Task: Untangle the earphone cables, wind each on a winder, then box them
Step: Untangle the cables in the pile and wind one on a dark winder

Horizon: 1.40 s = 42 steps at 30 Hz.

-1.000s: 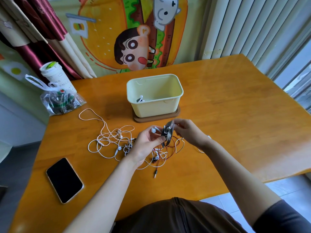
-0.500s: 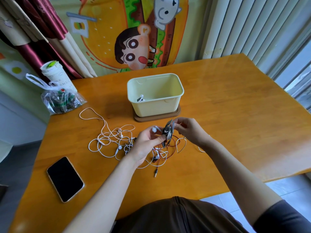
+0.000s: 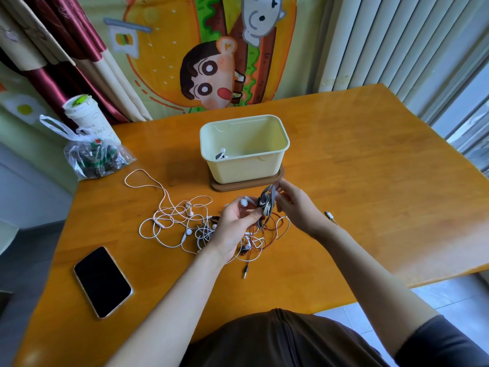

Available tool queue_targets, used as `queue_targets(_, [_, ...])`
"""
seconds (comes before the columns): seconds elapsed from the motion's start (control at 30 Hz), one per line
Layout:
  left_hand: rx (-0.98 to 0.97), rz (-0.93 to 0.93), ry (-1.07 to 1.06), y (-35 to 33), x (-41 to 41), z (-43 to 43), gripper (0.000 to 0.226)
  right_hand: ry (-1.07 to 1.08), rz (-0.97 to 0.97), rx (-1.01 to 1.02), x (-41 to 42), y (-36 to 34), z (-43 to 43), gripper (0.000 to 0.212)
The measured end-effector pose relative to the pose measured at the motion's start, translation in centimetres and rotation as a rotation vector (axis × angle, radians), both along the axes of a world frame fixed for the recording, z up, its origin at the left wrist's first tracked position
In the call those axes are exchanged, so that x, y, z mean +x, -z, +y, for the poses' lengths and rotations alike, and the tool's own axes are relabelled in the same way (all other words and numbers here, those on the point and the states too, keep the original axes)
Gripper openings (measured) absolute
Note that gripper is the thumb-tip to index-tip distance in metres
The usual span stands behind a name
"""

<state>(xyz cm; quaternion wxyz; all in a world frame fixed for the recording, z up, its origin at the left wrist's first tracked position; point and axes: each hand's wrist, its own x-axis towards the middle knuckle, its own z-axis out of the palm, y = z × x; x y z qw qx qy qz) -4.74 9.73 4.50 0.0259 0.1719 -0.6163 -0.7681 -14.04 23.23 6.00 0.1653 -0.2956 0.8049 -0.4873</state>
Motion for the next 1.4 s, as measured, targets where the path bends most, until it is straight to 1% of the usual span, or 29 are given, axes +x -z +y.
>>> queue_targets(0.13, [0.020,0.027,-0.026,-0.1,-0.1,0.3,0.017,-0.026,0.020,0.013,-0.2,0.1,0.0,0.014])
queue_targets(0.43, [0.100,0.052,-0.068,-0.2,0.1,0.1,0.022,-0.018,0.146,0.047,0.0,-0.1,0.1,0.013])
queue_targets(0.57, [0.091,0.044,-0.062,-0.2,0.1,-0.1,0.023,-0.006,0.155,0.034,0.1,-0.5,0.0,0.013])
queue_targets(0.77, [0.085,0.032,-0.061,0.0,0.3,-0.4,0.027,-0.003,0.169,0.073,-0.1,-0.6,-0.2,0.004])
queue_targets(0.9, [0.198,0.024,-0.082,-0.1,0.2,-0.4,0.027,-0.004,0.153,0.055,-0.1,-0.1,-0.5,0.009])
queue_targets(1.07, [0.475,-0.035,-0.160,-0.3,-0.1,-0.7,0.023,-0.020,0.064,0.008,-0.1,0.1,-0.8,0.022])
queue_targets(1.17, [0.620,-0.054,-0.116,-0.8,-0.2,-0.6,0.026,0.014,0.009,-0.036,-0.2,0.5,-1.0,0.017])
queue_targets(1.3, [0.673,-0.045,-0.119,-1.1,-0.5,-0.5,0.034,0.081,-0.067,-0.057,0.6,1.1,-1.3,0.016])
queue_targets(1.33, [0.677,-0.048,-0.143,-1.1,-0.6,-0.5,0.033,0.098,-0.076,-0.055,1.0,1.2,-1.5,0.016])
queue_targets(1.4, [0.662,-0.068,-0.202,-0.8,-0.9,-0.5,0.020,0.120,-0.059,-0.017,2.0,1.3,-2.0,0.016])
